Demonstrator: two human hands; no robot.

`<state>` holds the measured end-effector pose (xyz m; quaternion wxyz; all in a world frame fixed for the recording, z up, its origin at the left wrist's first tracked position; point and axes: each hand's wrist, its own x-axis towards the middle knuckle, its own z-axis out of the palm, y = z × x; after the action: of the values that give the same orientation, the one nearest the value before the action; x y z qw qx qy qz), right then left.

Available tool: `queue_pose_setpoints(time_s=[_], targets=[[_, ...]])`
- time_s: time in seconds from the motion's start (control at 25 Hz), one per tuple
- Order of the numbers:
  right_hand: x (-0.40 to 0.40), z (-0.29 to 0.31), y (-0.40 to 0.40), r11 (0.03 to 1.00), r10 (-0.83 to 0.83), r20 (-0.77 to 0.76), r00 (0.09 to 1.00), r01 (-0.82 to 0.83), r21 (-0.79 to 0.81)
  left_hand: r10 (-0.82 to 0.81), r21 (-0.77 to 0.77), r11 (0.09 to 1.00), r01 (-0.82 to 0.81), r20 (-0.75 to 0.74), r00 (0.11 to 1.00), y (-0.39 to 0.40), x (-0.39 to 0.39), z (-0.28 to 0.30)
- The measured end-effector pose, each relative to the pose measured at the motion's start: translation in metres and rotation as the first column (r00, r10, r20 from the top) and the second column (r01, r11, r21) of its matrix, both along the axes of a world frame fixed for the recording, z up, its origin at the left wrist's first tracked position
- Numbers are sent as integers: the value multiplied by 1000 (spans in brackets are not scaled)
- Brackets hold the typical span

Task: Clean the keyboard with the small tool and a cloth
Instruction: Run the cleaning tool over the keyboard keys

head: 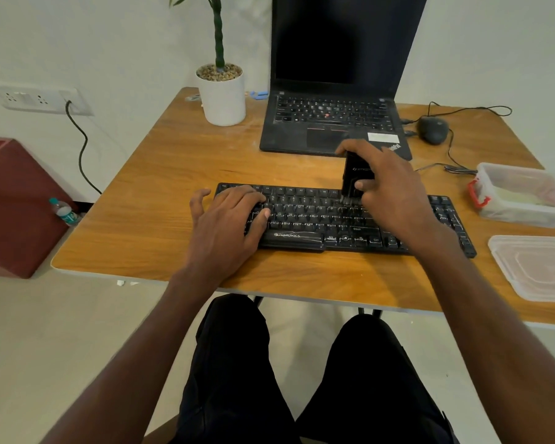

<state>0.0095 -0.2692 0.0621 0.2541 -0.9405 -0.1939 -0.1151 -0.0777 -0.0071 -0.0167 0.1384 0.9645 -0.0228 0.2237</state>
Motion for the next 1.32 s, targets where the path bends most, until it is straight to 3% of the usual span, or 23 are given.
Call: queue_pose_setpoints(time_s=[0.12, 0.2, 0.44, 0.64, 0.76, 0.84, 0.96, 1.08, 1.2, 1.32], targets=[[-11, -5, 7, 981, 126, 9, 992, -126, 148, -5, -12, 1000, 5, -3, 1000, 0, 0, 0], [-18, -11, 5, 979, 182, -2, 983, -181, 94, -7, -12, 1000, 7, -3, 1000, 0, 0, -1], [-14, -15, -27, 999, -51, 37, 998, 51, -1, -1, -25, 1000, 1, -2, 1000, -1, 0, 0], [-23, -23, -35, 976, -54, 102, 993, 31, 215, -3, -35, 999, 3, 2, 1000, 0, 1, -1], [-18, -22, -26, 925, 50, 78, 996, -75, 371, 0, -36, 999, 0, 8, 1000, -1, 1, -1], [-16, -23, -23, 934, 93, 96, 991, -120, 336, 0, -36, 999, 0, 9, 1000, -1, 1, -1], [-11, -23, -37, 985, -55, 164, 985, 27, 173, 0, -36, 999, 0, 7, 1000, -1, 1, 0], [-7, -20, -50, 954, -234, 143, 962, 199, 223, 2, -32, 999, -2, 6, 1000, -2, 1, 0], [-15, -22, -30, 953, -118, 135, 984, 74, 294, -3, -31, 1000, 3, 9, 1000, -1, 2, 0], [-21, -23, -13, 978, 85, 123, 989, -107, 182, -8, -33, 999, 8, 10, 1000, 0, 1, 0]])
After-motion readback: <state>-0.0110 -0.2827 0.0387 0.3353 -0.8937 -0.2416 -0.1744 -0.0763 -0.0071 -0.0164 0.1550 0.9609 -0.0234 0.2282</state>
